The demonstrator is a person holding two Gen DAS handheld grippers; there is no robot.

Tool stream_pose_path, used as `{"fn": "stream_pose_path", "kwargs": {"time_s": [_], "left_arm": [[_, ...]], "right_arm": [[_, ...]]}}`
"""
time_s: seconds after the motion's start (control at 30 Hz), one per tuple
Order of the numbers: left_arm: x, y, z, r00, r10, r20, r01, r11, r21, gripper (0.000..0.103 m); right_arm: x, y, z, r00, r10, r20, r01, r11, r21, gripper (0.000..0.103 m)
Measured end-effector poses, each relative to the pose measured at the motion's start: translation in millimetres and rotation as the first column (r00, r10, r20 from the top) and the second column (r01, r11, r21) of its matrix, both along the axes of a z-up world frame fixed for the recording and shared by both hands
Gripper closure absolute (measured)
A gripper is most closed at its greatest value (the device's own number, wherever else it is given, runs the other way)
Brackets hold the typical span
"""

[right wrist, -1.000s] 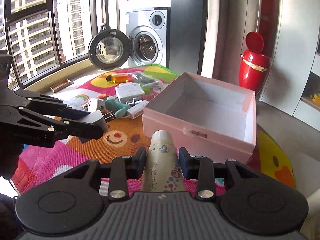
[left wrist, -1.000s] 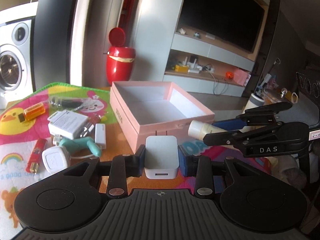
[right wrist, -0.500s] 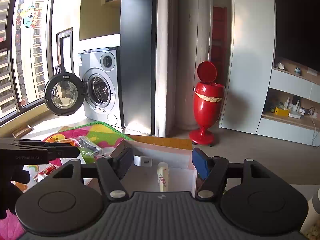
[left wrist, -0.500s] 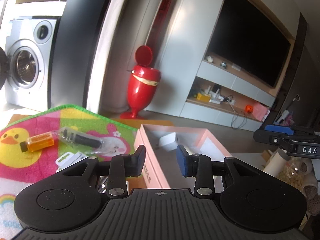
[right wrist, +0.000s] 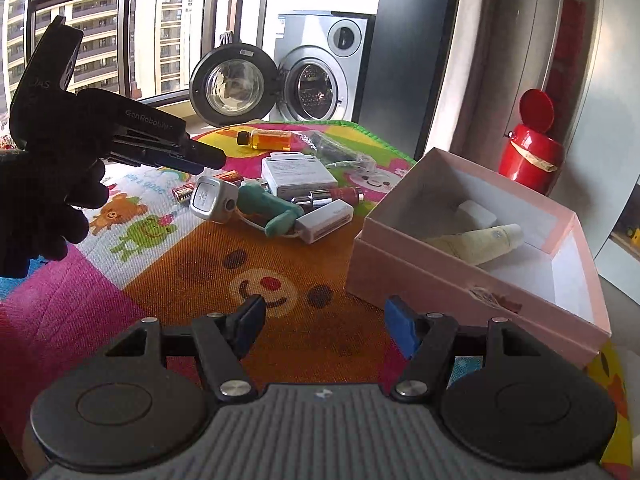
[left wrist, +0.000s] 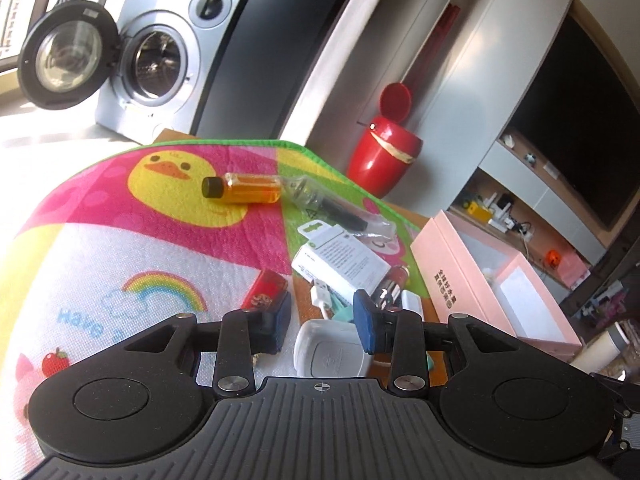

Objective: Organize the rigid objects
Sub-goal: 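Grasp the red lighter with the left tool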

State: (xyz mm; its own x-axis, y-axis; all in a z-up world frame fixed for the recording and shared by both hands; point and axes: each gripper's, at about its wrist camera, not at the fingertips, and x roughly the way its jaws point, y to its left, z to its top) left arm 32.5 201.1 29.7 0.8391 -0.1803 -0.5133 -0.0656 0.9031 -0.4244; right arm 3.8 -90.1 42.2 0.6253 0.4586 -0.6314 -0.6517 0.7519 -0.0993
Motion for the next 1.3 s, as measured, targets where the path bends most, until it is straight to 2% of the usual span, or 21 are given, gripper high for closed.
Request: {"fn": "stream_pose_path", "kwargs": {"time_s": [0.23,0.37,0.43,0.5,0.57,0.63,0.7,0.77,0.93,1.03,1.1,1.13,1.17,1.3], "left_arm": [[-2.3,-8.2,-7.1,0.999,-0.045,0.003,0.045,0.999,0.015,0.065],[-8.8,-20.2,-7.4,0.994,-0.11,0.0,0.109,0.99,0.09,0.062],[-14.0,-28.2,-5.6,0.986,-0.166,-0.004,0.165,0.977,0.134,0.062],[-19.5,-31.1,-5.4,0.977,-0.215,0.006,0.213,0.969,0.124,0.062],[-24.4,-29.2,-4.2,0.981,-0.19,0.033,0.185,0.976,0.114,0.062],[-24.2,-23.0,-0.6,0.994,-0.089,0.058,0.079,0.984,0.16,0.062],[-16.8,-14.9,0.5,0.999,-0.006,0.051,-0.005,0.978,0.21,0.062],[-5.7,-7.5,-2.2,0.999,0.031,0.022,-0.035,0.971,0.236,0.062],[20.8,-8.7,-21.1,0.997,0.013,-0.074,0.012,0.944,0.329,0.062],[26.3,-13.3,-24.2,0.997,0.0,-0.071,0.026,0.929,0.369,0.062],[26.9,-14.4,-24.2,0.998,-0.016,-0.068,0.04,0.93,0.366,0.065],[26.7,-14.7,-24.9,0.997,-0.023,-0.069,0.047,0.93,0.365,0.074],[25.5,-14.8,-25.2,0.997,-0.023,-0.071,0.047,0.928,0.369,0.076],[7.5,-11.9,-23.4,0.997,-0.02,-0.073,0.043,0.946,0.321,0.076]], "right_arm": [[1.5,4.4,-8.4,0.999,-0.006,-0.032,0.005,0.999,-0.031,0.037],[4.9,6.0,-14.4,0.998,-0.017,-0.063,0.014,0.999,-0.041,0.037],[4.9,7.7,-16.1,0.997,-0.018,-0.076,0.015,0.999,-0.037,0.037],[3.8,9.0,-17.2,0.996,-0.014,-0.082,0.011,0.999,-0.033,0.037],[1.8,10.7,-18.2,0.997,-0.01,-0.081,0.007,0.999,-0.034,0.037],[-0.3,12.6,-18.6,0.997,-0.006,-0.077,0.003,0.999,-0.037,0.037],[-2.1,13.2,-18.5,0.997,-0.002,-0.075,-0.001,0.999,-0.038,0.036],[-3.2,12.7,-18.7,0.997,0.0,-0.076,-0.003,0.999,-0.037,0.036],[-2.0,13.0,-17.8,0.997,-0.003,-0.082,0.0,0.999,-0.038,0.035],[-2.4,16.7,-14.8,0.998,0.002,-0.064,-0.006,0.998,-0.059,0.035],[-0.8,21.3,-7.6,0.999,0.015,-0.041,-0.018,0.997,-0.069,0.035],[1.9,24.1,-1.3,0.999,0.022,-0.027,-0.024,0.998,-0.066,0.035],[5.5,27.1,5.8,0.999,0.028,-0.016,-0.029,0.998,-0.059,0.035],[40.8,47.4,44.1,0.999,0.05,-0.001,-0.05,0.999,0.001,0.035]]}}
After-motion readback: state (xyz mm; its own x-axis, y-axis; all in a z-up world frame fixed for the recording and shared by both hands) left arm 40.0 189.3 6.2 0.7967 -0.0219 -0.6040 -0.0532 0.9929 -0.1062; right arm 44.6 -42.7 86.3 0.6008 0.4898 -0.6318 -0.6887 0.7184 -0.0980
